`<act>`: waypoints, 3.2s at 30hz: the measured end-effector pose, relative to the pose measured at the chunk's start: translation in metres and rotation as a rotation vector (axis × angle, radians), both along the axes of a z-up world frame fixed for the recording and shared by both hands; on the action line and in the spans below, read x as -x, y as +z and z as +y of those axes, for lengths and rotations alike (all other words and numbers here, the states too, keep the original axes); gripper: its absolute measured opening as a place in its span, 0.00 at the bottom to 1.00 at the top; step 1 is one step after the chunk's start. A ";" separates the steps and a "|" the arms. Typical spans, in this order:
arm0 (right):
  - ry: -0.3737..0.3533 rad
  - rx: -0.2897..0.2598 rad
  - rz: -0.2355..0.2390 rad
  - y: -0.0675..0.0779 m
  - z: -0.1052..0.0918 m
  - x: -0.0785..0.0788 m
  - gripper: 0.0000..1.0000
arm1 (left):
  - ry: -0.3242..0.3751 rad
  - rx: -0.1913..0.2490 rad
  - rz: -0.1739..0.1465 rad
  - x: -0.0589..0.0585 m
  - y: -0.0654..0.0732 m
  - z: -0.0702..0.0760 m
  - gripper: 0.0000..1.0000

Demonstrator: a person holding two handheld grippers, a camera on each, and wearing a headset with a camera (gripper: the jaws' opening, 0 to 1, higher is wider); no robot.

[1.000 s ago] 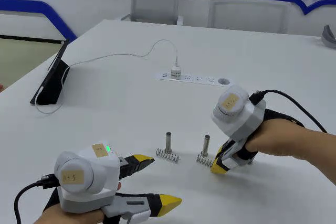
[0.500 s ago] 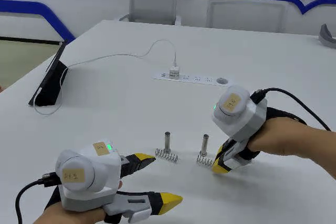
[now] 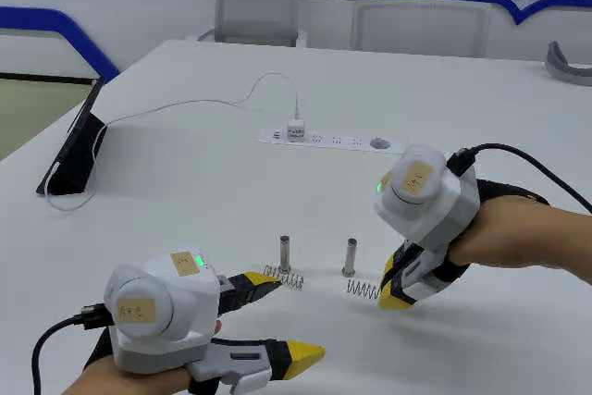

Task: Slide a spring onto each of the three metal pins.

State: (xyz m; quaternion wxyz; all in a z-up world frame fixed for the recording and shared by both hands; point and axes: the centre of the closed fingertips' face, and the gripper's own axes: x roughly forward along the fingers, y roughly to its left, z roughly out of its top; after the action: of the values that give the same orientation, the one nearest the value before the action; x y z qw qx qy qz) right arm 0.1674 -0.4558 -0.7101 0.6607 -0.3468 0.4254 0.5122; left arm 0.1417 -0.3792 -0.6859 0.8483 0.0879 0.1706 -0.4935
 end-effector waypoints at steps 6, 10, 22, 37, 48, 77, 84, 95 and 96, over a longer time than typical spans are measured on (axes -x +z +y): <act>0.053 0.002 -0.002 0.007 0.004 0.011 0.12 | -0.030 -0.005 -0.009 0.002 0.003 -0.008 0.53; 0.077 0.002 -0.003 0.011 0.007 0.015 0.12 | -0.048 -0.008 -0.016 0.002 0.004 -0.012 0.50; 0.176 -0.004 -0.008 0.020 0.018 0.030 0.12 | -0.104 -0.015 -0.042 0.006 0.008 -0.027 0.41; 0.264 -0.004 -0.009 0.025 0.024 0.042 0.12 | -0.155 -0.025 -0.073 0.013 0.010 -0.037 0.26; 0.309 0.003 -0.006 0.025 0.026 0.049 0.12 | -0.181 -0.036 -0.101 0.016 0.011 -0.041 0.16; 0.351 -0.024 -0.048 0.060 0.046 0.055 0.12 | -0.201 -0.052 -0.122 0.020 0.011 -0.042 0.11; 0.367 -0.035 -0.061 0.066 0.056 0.057 0.12 | -0.200 -0.049 -0.123 0.020 0.012 -0.042 0.11; 0.370 -0.061 -0.071 0.070 0.066 0.058 0.12 | -0.197 -0.038 -0.123 0.021 0.014 -0.042 0.11; 0.369 -0.061 -0.072 0.070 0.067 0.058 0.12 | -0.196 -0.036 -0.123 0.020 0.014 -0.042 0.11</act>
State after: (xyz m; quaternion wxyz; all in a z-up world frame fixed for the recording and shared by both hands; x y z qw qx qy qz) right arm 0.1093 -0.3893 -0.6398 0.5805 -0.4167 0.3149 0.6247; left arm 0.1213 -0.4211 -0.6720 0.8032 0.1498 0.1176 -0.5645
